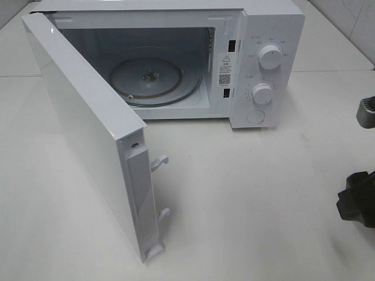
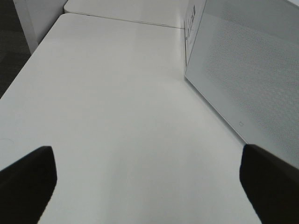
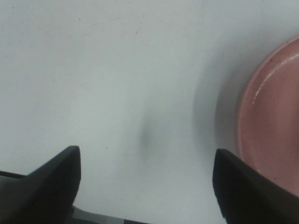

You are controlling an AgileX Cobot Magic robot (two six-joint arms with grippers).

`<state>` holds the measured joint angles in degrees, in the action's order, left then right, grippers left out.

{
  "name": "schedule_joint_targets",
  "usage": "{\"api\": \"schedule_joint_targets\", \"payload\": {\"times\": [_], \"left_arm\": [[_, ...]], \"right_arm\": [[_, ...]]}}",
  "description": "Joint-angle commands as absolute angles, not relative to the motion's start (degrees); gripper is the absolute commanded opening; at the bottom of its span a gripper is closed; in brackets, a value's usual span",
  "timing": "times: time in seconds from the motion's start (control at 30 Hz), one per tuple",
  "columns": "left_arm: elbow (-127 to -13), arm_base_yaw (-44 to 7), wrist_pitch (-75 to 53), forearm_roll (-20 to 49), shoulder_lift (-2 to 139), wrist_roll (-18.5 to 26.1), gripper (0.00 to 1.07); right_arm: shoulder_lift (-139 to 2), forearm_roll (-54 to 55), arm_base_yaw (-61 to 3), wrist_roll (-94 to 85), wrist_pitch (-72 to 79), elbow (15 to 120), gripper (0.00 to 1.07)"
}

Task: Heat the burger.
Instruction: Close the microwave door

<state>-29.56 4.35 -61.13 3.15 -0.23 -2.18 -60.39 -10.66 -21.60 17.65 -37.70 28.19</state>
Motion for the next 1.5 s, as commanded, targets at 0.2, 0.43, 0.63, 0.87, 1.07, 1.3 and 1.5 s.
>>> {"api": "schedule_joint_targets", "payload": {"times": [0.2,0.43,0.63,0.87,1.07,1.3,1.5], "left_arm": [[-29.6,4.5,-61.2,3.0,-0.7,-2.5,1.0],[-29.6,4.5,-61.2,3.0,-0.7,-2.5,1.0],[-29.6,4.5,-61.2,3.0,-0.7,-2.5,1.0],[-29.6,4.5,-61.2,3.0,-0.7,-2.5,1.0],[-29.6,4.5,-61.2,3.0,-0.7,-2.5,1.0],[-29.6,4.5,-61.2,3.0,-0.7,-2.5,1.0],[-29.6,4.5,-61.2,3.0,-0.7,-2.5,1.0]], "right_arm": [[-59.5,-8.8,-21.5,14.6,-39.8,28.5,0.76],[-51.8,-8.9,-21.5,14.5,-39.6,28.5,0.76],[-40.9,-8.9,-21.5,14.3,-41.1,28.5,0.78],[-30.5,-8.7,-21.4,14.4,-49.6,30.2,0.78],[-24.2,-8.5,-21.4,14.8,-55.2,31.6,0.76],[-15.2,-8.6,-19.4,15.0,-56.1,29.3,0.76],[-6.8,-8.9,-12.5,14.5,-55.6,28.4,0.76]]}}
